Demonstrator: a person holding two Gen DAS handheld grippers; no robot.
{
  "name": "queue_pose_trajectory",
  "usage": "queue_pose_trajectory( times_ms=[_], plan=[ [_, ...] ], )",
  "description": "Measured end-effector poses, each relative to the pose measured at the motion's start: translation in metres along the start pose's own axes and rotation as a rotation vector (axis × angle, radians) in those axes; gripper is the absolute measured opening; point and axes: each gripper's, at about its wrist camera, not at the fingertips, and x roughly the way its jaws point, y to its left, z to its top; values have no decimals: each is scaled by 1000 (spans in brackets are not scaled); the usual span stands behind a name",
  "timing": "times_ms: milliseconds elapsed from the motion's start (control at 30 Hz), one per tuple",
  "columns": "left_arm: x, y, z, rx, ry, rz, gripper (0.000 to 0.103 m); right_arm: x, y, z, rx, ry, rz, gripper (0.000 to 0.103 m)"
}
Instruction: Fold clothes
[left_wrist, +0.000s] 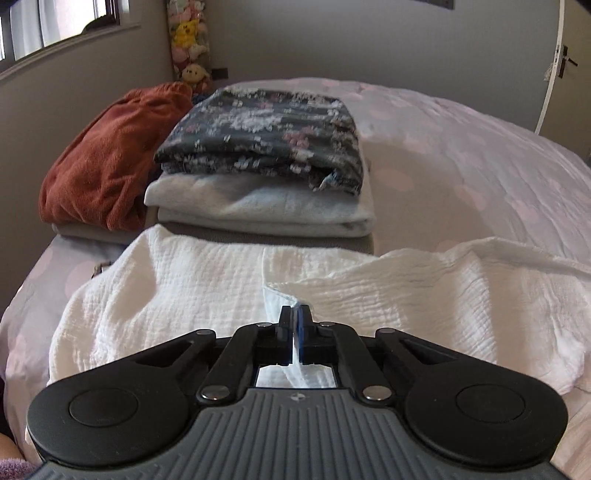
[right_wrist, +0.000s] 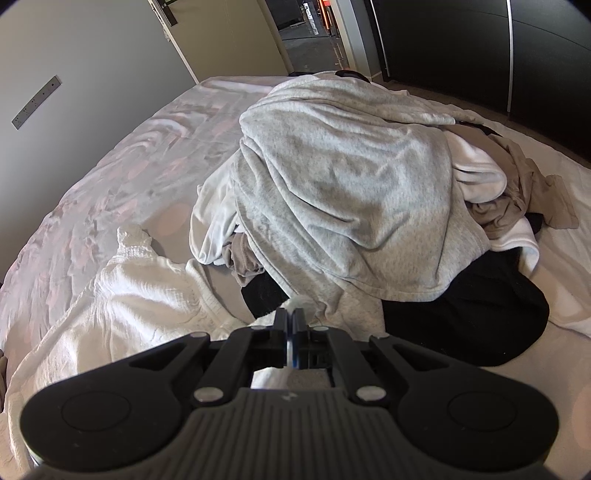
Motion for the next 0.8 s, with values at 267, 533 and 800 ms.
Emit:
queue_pose_trajectory(
  times_ms=[267,533,800],
  plan=[
    [-12,0,63,132,-64,82,0,0,5,-1,-15,1,-7,3],
    [51,0,73,223,31,200,1,-6,1,-5,7,-4,-16,3],
    [-2,7,45,196,-79,189,24,-6,2,-2,2,-6,1,3]
  ],
)
